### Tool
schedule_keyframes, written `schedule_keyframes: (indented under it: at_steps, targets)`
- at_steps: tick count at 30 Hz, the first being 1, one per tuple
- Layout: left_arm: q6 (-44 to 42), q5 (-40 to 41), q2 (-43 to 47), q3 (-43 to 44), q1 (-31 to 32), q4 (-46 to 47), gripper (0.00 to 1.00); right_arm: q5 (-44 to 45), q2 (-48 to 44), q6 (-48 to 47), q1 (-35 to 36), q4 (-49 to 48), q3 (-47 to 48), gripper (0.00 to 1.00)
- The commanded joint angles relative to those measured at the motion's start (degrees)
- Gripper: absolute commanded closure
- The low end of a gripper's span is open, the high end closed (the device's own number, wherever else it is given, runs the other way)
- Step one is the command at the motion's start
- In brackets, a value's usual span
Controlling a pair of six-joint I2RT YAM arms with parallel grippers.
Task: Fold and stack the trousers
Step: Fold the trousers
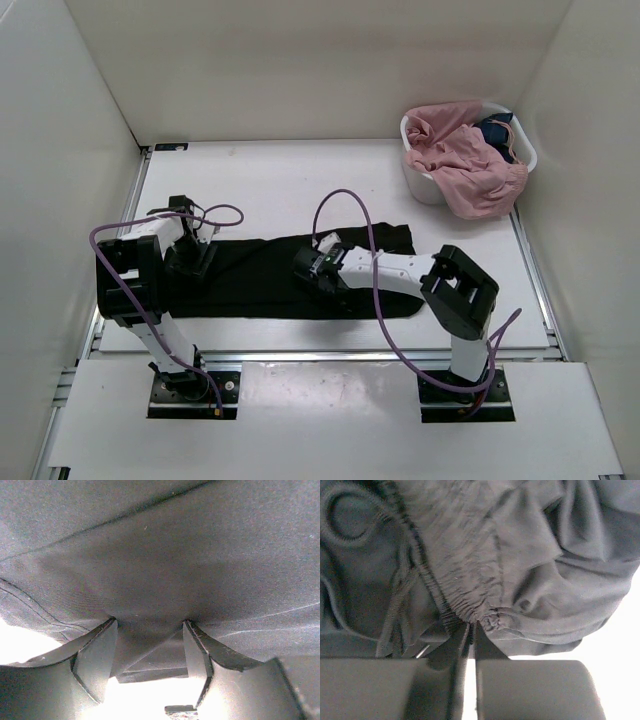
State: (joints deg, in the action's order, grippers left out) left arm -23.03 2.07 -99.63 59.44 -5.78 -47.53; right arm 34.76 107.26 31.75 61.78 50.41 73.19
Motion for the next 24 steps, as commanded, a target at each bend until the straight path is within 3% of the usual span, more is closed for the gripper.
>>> schedule_keyframes:
  at_steps: [1, 6, 13, 16, 24]
  targets:
    - [-0.3, 1.2, -1.0, -2.8, 0.1, -0.5, 0.34, 4.4, -0.9, 2.3, -1.6, 2.7, 2.8, 0.97]
    - [-0.3, 0.7, -1.0, -2.8, 0.1, -0.5, 0.34, 2.4, -6.9, 2.3, -3.9, 3.8, 7.2, 1.00]
    - [-0.3, 0.7, -1.0, -2.8, 0.1, -0.5, 0.34, -11.1, -8.8, 2.3, -3.9, 4.5, 18.2, 1.00]
    - [-0.3, 0.7, -1.5, -2.8, 0.1, -0.5, 0.34, -18.6, -7.2, 3.3, -3.9, 1.8, 18.2, 1.00]
    - [-0.3, 0.7, -1.5, -2.8, 0.1, -0.5, 0.34, -24.9, 2.9, 4.5, -3.9, 1.0, 24.2, 1.00]
